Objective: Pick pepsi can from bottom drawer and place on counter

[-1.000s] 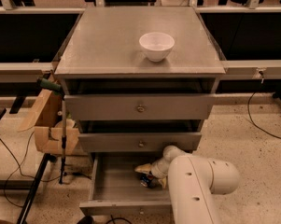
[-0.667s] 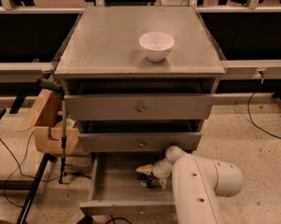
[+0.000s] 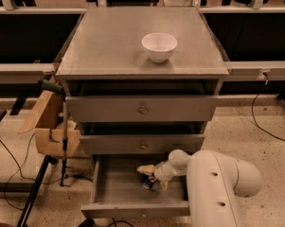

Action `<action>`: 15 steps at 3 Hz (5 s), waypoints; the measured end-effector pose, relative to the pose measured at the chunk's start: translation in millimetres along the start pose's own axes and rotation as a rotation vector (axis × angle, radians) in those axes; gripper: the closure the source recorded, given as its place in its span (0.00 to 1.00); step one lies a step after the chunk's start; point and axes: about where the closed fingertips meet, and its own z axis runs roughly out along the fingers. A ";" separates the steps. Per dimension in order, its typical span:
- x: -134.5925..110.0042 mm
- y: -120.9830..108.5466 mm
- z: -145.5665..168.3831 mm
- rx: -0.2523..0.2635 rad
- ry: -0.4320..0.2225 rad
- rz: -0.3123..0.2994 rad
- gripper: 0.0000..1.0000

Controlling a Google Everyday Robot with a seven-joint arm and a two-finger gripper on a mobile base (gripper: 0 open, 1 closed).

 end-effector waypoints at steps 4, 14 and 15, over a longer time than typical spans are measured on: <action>0.4 30.7 29.0 0.093 -0.149 -0.012 0.00; 62.1 31.9 -139.3 0.191 0.088 -0.208 1.00; 69.4 44.9 -228.4 0.267 0.113 -0.277 1.00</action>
Offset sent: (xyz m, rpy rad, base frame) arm 0.0059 0.0479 0.0174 -0.1571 -0.1023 -0.0467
